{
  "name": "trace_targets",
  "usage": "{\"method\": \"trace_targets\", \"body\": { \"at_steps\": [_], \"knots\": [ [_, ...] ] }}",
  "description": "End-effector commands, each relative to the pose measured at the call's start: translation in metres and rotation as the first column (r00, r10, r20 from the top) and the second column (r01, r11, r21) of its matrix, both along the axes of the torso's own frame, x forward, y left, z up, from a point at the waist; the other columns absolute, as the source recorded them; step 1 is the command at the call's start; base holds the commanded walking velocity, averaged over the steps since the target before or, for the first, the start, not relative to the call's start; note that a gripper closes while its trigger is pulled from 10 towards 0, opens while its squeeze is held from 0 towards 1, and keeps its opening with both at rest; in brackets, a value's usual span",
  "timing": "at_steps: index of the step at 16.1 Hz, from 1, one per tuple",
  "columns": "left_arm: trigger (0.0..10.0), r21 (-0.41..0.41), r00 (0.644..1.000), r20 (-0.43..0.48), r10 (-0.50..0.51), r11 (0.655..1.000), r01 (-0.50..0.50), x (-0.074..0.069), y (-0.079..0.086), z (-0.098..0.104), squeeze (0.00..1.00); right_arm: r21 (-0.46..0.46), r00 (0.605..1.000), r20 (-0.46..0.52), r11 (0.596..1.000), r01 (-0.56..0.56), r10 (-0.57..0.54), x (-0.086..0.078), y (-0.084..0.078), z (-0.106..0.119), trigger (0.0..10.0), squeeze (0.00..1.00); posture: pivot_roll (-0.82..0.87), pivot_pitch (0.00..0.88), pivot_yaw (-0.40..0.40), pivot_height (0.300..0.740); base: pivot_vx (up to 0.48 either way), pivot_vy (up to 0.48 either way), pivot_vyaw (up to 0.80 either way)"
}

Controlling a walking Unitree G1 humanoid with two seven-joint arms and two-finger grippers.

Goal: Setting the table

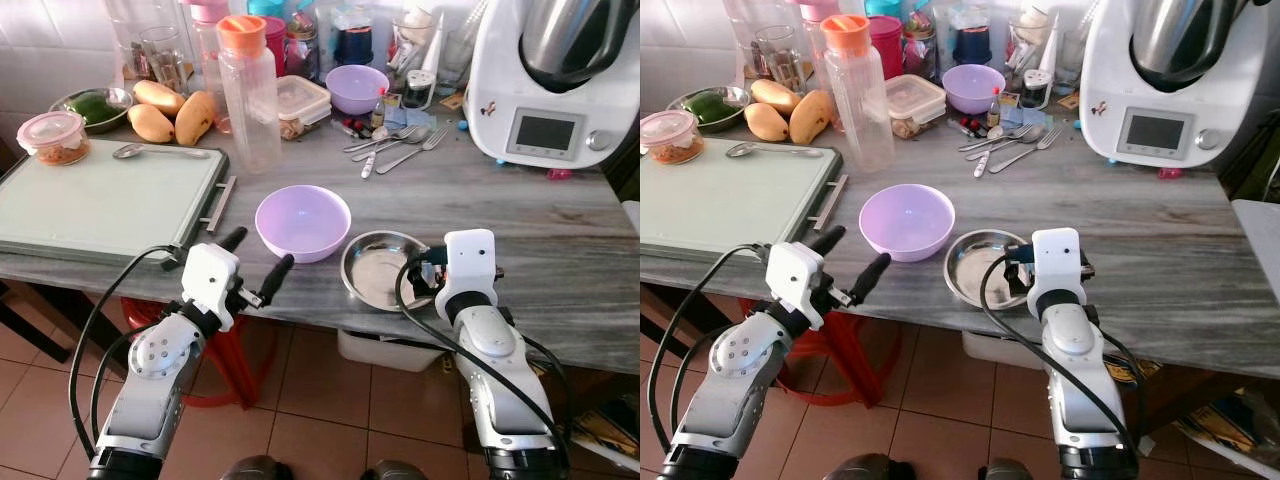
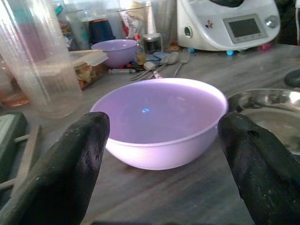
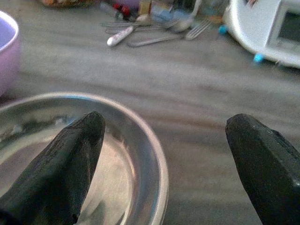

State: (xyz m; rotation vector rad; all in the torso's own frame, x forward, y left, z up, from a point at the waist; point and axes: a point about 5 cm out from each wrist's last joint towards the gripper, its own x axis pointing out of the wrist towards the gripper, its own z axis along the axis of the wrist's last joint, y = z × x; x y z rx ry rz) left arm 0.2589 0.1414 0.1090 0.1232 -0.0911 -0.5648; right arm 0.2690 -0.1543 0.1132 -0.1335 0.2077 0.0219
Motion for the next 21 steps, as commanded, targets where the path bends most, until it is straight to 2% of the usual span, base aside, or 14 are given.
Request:
{"method": "trace_targets", "body": {
  "at_steps": [1, 6, 10, 15, 21],
  "knots": [
    [10.0, 0.01, 1.0, 0.009, -0.007, 1.0, 0.007, -0.001, 0.0, 0.003, 0.0, 0.028, 0.999, -0.025, 0.999, -0.023, 0.024, 0.002, 0.004, -0.001, 10.0, 0.0, -0.02, 0.0, 0.022, 0.74, 0.0, 0.0, 0.0],
    [10.0, 0.015, 1.0, 0.002, -0.004, 1.0, 0.004, -0.004, 0.0, 0.003, 0.0, 0.101, 0.975, -0.096, 0.976, -0.193, 0.203, 0.005, 0.025, -0.005, 10.0, 0.0, -0.01, 0.0, 0.02, 0.74, 0.0, 0.0, 0.0],
    [10.0, 0.018, 1.0, -0.001, -0.003, 1.0, 0.003, -0.005, -0.001, 0.003, 0.0, 0.125, 0.954, -0.135, 0.96, -0.25, 0.267, 0.003, 0.033, -0.008, 10.0, 0.0, -0.01, 0.0, 0.021, 0.74, 0.0, 0.0, 0.0],
    [10.0, 0.021, 1.0, -0.006, -0.004, 1.0, 0.004, -0.007, -0.002, 0.002, 0.0, 0.153, 0.947, -0.187, 0.96, -0.236, 0.263, 0.0, 0.032, -0.017, 10.0, 0.0, -0.01, 0.0, 0.023, 0.74, 0.0, 0.0, 0.0],
    [10.0, 0.029, 1.0, -0.002, -0.001, 1.0, 0.001, -0.008, -0.003, 0.004, 0.0, 0.192, 0.932, -0.2, 0.945, -0.264, 0.301, 0.006, 0.036, -0.02, 10.0, 0.0, 0.0, 0.004, 0.025, 0.74, 0.0, 0.0, 0.0]
  ]
}}
